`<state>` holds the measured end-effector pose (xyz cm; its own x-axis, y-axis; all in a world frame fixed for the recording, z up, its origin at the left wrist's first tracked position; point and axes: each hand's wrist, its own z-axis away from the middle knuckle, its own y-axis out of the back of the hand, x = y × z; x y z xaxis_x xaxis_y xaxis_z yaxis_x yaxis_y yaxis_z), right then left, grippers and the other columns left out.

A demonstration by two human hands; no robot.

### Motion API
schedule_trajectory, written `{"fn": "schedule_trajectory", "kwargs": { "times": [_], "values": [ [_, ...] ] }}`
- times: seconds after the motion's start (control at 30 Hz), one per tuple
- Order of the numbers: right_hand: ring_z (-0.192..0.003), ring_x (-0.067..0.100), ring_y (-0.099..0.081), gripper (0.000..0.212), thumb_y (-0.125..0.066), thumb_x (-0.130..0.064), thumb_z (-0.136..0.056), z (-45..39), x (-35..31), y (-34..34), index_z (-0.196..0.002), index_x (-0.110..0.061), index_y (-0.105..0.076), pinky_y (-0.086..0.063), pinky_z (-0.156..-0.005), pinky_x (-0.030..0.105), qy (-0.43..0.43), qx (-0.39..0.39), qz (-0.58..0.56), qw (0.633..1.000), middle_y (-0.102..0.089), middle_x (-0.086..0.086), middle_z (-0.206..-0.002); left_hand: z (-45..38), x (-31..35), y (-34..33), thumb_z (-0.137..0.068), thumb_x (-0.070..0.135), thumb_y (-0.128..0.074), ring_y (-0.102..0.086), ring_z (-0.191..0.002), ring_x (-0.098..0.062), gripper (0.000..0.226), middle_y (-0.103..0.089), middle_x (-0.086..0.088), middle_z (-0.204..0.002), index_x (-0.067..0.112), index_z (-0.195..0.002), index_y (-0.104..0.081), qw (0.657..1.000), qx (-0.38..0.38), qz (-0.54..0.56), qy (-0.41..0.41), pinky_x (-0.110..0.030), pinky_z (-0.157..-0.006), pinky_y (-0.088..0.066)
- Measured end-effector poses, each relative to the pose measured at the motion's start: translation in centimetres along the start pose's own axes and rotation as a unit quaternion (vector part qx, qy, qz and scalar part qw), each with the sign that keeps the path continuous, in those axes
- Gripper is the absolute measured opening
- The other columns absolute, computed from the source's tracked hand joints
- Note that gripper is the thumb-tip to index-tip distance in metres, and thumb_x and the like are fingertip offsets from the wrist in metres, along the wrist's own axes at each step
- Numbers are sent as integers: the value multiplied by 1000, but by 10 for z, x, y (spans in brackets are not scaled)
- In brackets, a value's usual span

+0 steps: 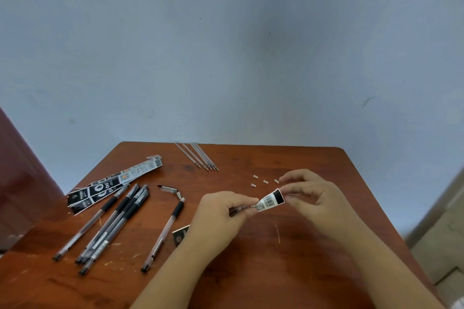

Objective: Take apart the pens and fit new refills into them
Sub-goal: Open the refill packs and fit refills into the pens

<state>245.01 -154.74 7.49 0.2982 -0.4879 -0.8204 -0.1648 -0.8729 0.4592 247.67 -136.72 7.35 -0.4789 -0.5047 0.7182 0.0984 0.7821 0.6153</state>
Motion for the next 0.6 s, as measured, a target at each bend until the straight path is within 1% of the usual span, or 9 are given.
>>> {"fn": "schedule_trajectory", "kwargs": {
  "times": [0.07, 0.17, 0.23, 0.3, 0.37, 0.4, 0.43, 0.53, 0.6],
  "values": [
    [-82, -1, -58, 33, -61, 2, -77, 1, -1, -2, -71, -29, -68, -44, -75, 9, -29, -13, -63, 998, -62, -11, -89, 0, 0, 0, -78, 11, -68, -55, -69, 8, 20, -54, 27, -70, 20, -97, -71, 1000, 12, -3, -11, -4, -68, -41],
    [-74, 3, -58, 30, -61, 4, -77, 3, -3, -1, -66, -22, -67, -47, -71, 13, -50, -34, -113, 992, -59, -8, -89, 1, -1, -1, -75, 8, -71, -54, -76, 16, 19, -55, 28, -69, 17, -92, -73, 999, 23, -1, -41, -3, -69, -41],
    [-75, 2, -58, 24, -62, -1, -78, 3, -3, -1, -66, -22, -64, -46, -73, 12, -45, -50, -104, 992, -57, -7, -88, 1, -3, -2, -74, 7, -72, -56, -74, 13, 20, -62, 21, -72, 15, -92, -73, 998, 33, -7, -60, -3, -69, -41],
    [-79, 1, -58, 20, -64, -6, -78, 2, -1, -2, -72, -25, -66, -46, -78, 13, -48, -55, -87, 994, -59, -13, -87, 1, -4, -1, -74, 7, -72, -56, -66, 8, 19, -68, 9, -76, 15, -92, -73, 997, 43, -19, -62, -3, -69, -41],
    [-86, 1, -58, 23, -64, -5, -78, 2, 0, -4, -77, -28, -68, -45, -84, 18, -47, -54, -82, 994, -59, -21, -86, 0, -5, 0, -75, 7, -71, -55, -64, 8, 19, -69, 5, -78, 15, -91, -73, 997, 46, -23, -64, -2, -68, -40],
    [-88, 1, -57, 24, -64, -6, -78, 2, 0, -5, -78, -29, -68, -44, -86, 19, -47, -55, -80, 994, -59, -21, -86, 0, -5, 1, -75, 7, -71, -54, -65, 9, 19, -69, 5, -79, 16, -92, -73, 997, 40, -25, -65, -2, -68, -40],
    [-89, 0, -56, 24, -63, -6, -78, 2, 0, -5, -79, -29, -69, -44, -85, 17, -48, -55, -78, 994, -60, -19, -87, 0, -5, 1, -76, 8, -70, -53, -66, 9, 19, -69, 5, -80, 16, -93, -73, 997, 31, -26, -66, -3, -69, -41],
    [-86, -7, -55, 25, -64, -4, -77, 1, -2, -4, -75, -29, -69, -43, -76, 9, -46, -54, -72, 995, -60, -14, -87, -1, -7, 1, -77, 8, -69, -55, -67, 9, 20, -70, 5, -82, 17, -95, -72, 997, 10, -26, -74, -4, -70, -41],
    [-82, -10, -55, 25, -65, 0, -75, 2, -4, -4, -72, -24, -70, -42, -70, 5, -41, -53, -78, 995, -60, -13, -86, -2, -10, 2, -76, 8, -70, -55, -75, 15, 22, -67, 11, -81, 17, -96, -72, 997, 10, -22, -74, -2, -71, -41]
  ]
}}
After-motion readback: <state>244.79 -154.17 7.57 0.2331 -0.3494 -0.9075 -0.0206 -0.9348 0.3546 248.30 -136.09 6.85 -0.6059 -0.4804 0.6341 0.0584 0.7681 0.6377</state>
